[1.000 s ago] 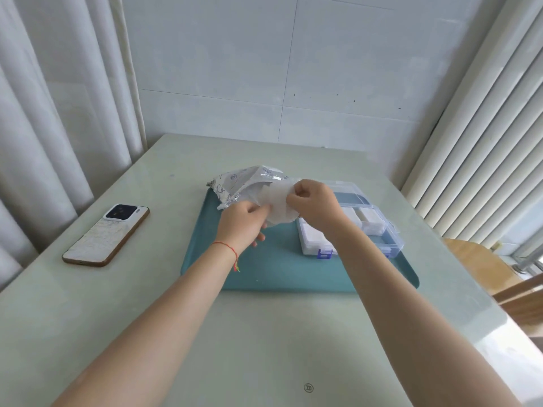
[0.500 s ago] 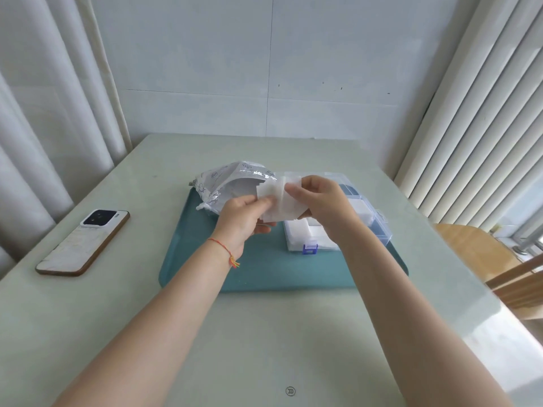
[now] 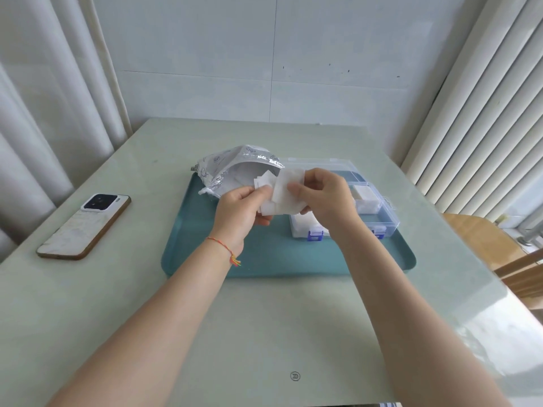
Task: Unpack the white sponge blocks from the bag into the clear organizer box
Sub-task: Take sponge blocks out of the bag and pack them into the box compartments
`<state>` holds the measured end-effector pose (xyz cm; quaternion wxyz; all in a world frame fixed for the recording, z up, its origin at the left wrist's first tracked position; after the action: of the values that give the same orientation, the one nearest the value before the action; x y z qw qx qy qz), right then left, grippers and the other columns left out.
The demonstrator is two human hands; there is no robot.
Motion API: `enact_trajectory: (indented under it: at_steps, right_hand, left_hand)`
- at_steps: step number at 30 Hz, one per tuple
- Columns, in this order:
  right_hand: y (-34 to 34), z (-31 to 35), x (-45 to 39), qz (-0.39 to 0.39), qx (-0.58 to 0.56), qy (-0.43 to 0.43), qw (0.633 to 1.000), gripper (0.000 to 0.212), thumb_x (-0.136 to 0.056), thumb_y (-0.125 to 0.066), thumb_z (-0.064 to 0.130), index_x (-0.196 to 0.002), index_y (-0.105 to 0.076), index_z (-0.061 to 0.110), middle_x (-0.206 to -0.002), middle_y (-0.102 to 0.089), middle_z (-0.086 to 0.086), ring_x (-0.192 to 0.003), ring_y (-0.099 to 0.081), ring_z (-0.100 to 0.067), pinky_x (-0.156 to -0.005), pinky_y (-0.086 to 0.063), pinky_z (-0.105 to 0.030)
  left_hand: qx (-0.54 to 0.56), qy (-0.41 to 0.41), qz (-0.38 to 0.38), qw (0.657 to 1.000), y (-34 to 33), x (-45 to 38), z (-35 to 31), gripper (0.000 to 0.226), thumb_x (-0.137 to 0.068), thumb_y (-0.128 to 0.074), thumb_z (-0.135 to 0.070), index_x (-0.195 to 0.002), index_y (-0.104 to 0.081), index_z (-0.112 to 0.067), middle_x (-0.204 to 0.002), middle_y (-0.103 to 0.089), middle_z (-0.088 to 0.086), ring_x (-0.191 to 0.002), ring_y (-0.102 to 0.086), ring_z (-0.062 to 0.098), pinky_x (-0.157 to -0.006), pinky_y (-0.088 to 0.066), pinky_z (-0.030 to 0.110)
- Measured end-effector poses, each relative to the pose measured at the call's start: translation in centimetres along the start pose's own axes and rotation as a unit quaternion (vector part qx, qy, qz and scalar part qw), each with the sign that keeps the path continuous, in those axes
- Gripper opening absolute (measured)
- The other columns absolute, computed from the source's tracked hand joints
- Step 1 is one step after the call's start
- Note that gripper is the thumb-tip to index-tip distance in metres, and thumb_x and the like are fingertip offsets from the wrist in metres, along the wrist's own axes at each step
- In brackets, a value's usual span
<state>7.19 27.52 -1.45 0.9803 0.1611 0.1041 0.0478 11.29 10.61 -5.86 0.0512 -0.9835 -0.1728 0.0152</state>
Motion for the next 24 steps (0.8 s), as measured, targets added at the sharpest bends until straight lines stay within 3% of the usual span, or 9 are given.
enact_trajectory:
  at_steps: [5, 8, 11, 13, 16, 19, 21, 24]
  right_hand:
    - [1.7, -1.0, -0.2, -0.013, -0.059, -0.031, 0.998, 0.012, -0.087, -0.072, 0.020, -0.085, -0.069, 0.009, -0.073, -0.065, 0.000, -0.063, -0.051, -0.016, -0.057, -0.045, -0.024]
    - [1.1, -0.6, 0.4, 0.039, -0.092, -0.034, 0.994, 0.020, -0.086, -0.074, 0.023, -0.092, -0.072, 0.004, -0.068, -0.063, 0.004, -0.056, -0.047, -0.010, -0.058, -0.038, -0.021]
    - [-0.2, 0.4, 1.0, 0.055, -0.095, -0.025, 0.994, 0.020, -0.086, -0.074, 0.017, -0.095, -0.071, 0.000, -0.068, -0.065, 0.003, -0.047, -0.051, 0.000, -0.051, -0.038, -0.010]
    - [-1.0, 0.5, 1.3, 0.059, -0.087, -0.026, 0.994, 0.018, -0.085, -0.075, 0.017, -0.090, -0.069, 0.000, -0.069, -0.066, 0.000, -0.049, -0.054, -0.003, -0.051, -0.042, -0.012]
    - [-1.8, 0.5, 1.5, 0.068, -0.052, -0.019, 0.996, 0.018, -0.084, -0.077, 0.018, -0.084, -0.068, 0.002, -0.070, -0.064, 0.001, -0.057, -0.057, -0.010, -0.060, -0.048, -0.022]
    - [-2.0, 0.8, 1.2, 0.058, 0.066, 0.035, 0.995, 0.015, -0.080, -0.079, 0.028, -0.082, -0.068, 0.020, -0.079, -0.058, 0.010, -0.078, -0.053, -0.012, -0.069, -0.042, -0.019]
    - [-1.9, 0.8, 1.1, 0.039, 0.130, 0.070, 0.988, 0.021, -0.078, -0.079, 0.035, -0.086, -0.062, 0.029, -0.093, -0.055, 0.008, -0.093, -0.049, -0.013, -0.074, -0.037, -0.017]
    - [-1.9, 1.4, 1.5, 0.053, 0.121, 0.116, 0.984, 0.040, -0.078, -0.079, 0.041, -0.109, -0.058, 0.026, -0.111, -0.054, 0.003, -0.106, -0.048, -0.013, -0.083, -0.040, -0.015]
  left_hand:
    - [0.033, 0.022, -0.014, 0.999, 0.5, -0.1, 0.2, 0.022, -0.092, -0.060, -0.008, -0.070, -0.065, -0.010, -0.065, -0.066, 0.003, -0.063, -0.062, 0.024, -0.058, -0.057, 0.030]
    - [0.071, 0.050, 0.030, 0.996, -0.5, 0.1, 0.2, 0.013, -0.093, -0.052, -0.005, -0.090, -0.065, -0.004, -0.085, -0.069, 0.014, -0.076, -0.067, 0.031, -0.060, -0.057, 0.032]
    - [0.133, 0.091, 0.101, 0.982, -2.1, 0.8, 0.2, 0.029, -0.095, -0.042, -0.007, -0.111, -0.065, 0.000, -0.098, -0.068, 0.017, -0.090, -0.066, 0.032, -0.066, -0.059, 0.035]
    - [0.196, 0.122, 0.150, 0.961, -3.1, 1.6, 0.2, 0.037, -0.099, -0.036, -0.016, -0.117, -0.064, 0.000, -0.105, -0.068, 0.020, -0.095, -0.066, 0.035, -0.078, -0.060, 0.040]
    - [0.263, 0.168, 0.207, 0.927, -4.2, 2.2, 0.5, 0.056, -0.100, -0.035, -0.048, -0.116, -0.066, -0.005, -0.109, -0.069, 0.017, -0.092, -0.069, 0.030, -0.094, -0.052, 0.046]
    - [0.255, 0.190, 0.234, 0.919, -4.5, 2.5, 0.8, 0.054, -0.092, -0.045, -0.057, -0.112, -0.067, -0.013, -0.102, -0.068, 0.008, -0.086, -0.067, 0.022, -0.084, -0.051, 0.037]
    - [0.240, 0.203, 0.234, 0.920, -4.5, 2.6, 1.1, 0.040, -0.088, -0.055, -0.045, -0.111, -0.065, -0.015, -0.098, -0.064, 0.004, -0.081, -0.064, 0.021, -0.072, -0.050, 0.034]
    - [0.240, 0.214, 0.220, 0.921, -4.2, 2.5, 1.5, 0.036, -0.083, -0.059, -0.032, -0.113, -0.063, -0.013, -0.098, -0.066, 0.004, -0.081, -0.064, 0.022, -0.065, -0.046, 0.032]
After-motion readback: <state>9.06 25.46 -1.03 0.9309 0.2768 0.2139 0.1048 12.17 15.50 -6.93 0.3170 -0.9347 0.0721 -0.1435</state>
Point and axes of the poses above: each hand's wrist, its own x-axis away from the middle knuckle, its own y-axis out of the back of the hand, z = x × y, the point moved 8 cm from there along -x, towards the middle knuckle
